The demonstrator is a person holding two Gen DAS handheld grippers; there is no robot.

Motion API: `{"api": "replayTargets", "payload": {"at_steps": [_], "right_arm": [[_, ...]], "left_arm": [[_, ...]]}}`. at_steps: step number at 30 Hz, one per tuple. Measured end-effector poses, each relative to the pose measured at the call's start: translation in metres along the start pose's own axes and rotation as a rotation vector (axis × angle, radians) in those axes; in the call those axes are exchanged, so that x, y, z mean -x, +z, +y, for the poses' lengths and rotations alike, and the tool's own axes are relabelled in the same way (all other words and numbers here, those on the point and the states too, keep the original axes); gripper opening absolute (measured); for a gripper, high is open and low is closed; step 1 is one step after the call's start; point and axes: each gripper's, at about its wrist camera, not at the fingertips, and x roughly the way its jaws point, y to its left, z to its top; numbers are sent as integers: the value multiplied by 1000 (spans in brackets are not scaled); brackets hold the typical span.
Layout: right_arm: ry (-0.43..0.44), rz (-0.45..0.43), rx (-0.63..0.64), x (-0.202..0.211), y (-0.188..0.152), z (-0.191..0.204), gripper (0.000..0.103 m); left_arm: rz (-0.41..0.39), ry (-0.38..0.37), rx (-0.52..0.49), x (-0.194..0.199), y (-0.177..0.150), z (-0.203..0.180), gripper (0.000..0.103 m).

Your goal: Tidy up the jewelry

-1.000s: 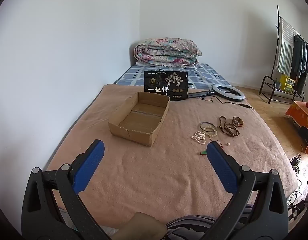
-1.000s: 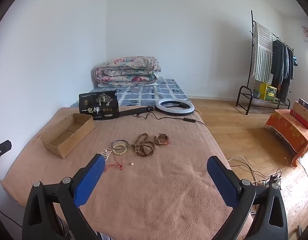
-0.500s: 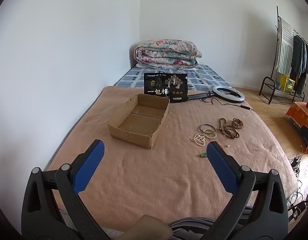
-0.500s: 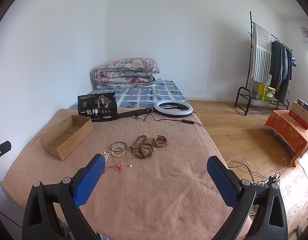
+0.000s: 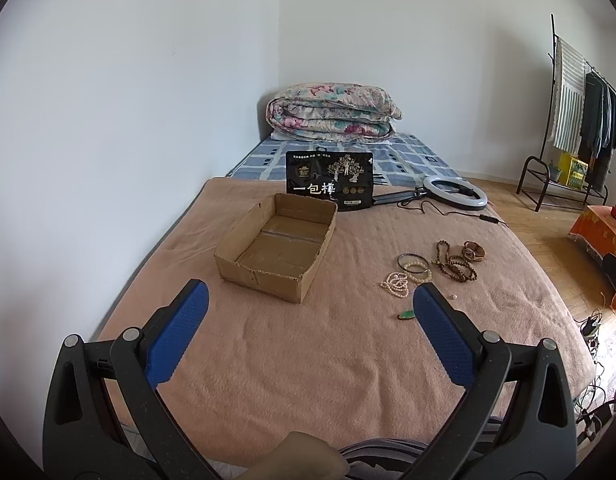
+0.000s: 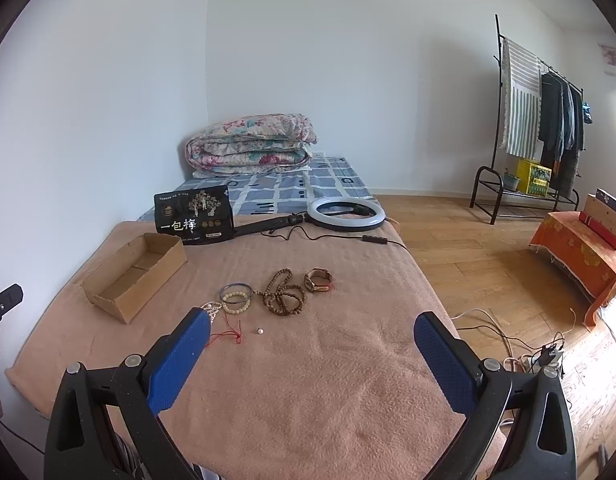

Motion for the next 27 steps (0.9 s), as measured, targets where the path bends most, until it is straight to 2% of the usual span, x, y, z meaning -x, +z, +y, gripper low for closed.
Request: {"api": "replayTargets", "payload": {"at_steps": [27], "right_arm": [[-21, 14, -12, -7, -4, -2, 103]], "left_arm": [[-7, -2, -3, 1, 5, -1, 103]]}}
